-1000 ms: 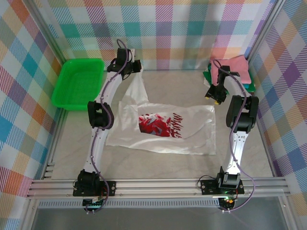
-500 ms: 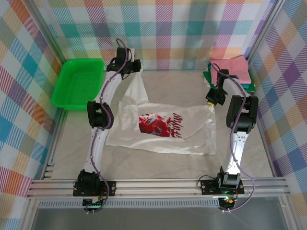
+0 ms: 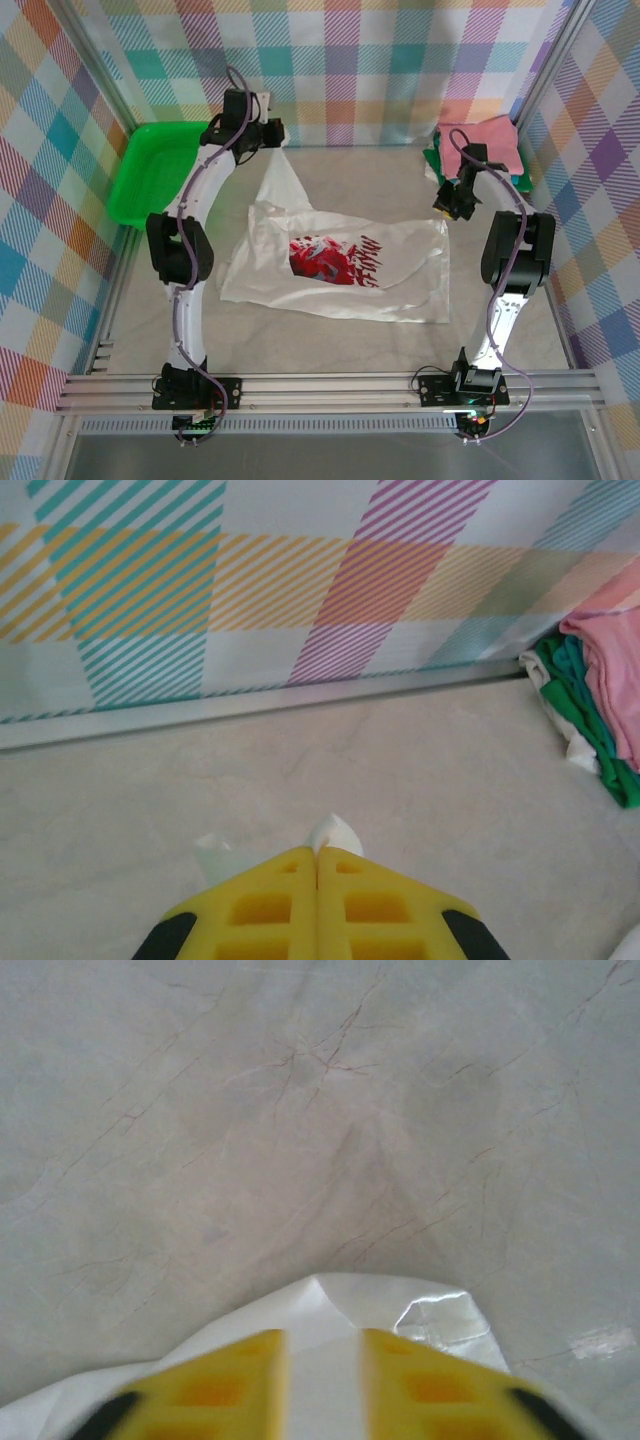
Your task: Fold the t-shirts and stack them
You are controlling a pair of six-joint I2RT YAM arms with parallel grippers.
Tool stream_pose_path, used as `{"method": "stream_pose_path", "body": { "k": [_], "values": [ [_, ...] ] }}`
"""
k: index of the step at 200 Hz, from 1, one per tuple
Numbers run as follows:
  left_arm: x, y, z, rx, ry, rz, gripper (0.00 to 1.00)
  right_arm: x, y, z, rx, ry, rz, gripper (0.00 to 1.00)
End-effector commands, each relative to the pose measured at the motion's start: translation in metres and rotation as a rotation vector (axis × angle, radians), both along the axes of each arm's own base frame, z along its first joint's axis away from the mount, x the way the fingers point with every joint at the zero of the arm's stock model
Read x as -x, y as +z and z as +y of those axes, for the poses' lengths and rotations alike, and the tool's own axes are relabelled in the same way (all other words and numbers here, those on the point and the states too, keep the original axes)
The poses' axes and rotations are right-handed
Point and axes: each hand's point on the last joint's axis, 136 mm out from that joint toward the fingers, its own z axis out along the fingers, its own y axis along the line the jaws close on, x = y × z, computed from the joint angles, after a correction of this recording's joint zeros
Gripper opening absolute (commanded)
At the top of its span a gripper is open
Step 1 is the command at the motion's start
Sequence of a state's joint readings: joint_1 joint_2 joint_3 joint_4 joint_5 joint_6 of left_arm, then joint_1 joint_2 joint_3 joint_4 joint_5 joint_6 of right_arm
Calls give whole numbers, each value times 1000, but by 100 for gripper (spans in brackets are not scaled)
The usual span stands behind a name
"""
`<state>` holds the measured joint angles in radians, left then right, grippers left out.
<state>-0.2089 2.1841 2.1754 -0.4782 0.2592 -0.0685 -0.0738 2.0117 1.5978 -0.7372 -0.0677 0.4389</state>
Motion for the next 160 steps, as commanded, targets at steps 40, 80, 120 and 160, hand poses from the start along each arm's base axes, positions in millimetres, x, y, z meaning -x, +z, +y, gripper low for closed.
{"method": "stream_pose_path", "body": {
  "k": [40, 80, 120, 160],
  "values": [
    [-3, 13, 8, -21, -4, -63, 0, 3, -23, -8, -5, -24, 71, 41],
    [-2, 19, 10, -34, 3, -70, 0, 0, -33, -4, -27, -20, 96, 40],
    [-1, 20, 20, -64, 47, -69, 0, -7, -27, 0, -53, -23, 62, 8],
    [2, 29, 34, -57, 68, -104, 0, -24, -9, 11, -73, 17, -20, 0]
  ]
}}
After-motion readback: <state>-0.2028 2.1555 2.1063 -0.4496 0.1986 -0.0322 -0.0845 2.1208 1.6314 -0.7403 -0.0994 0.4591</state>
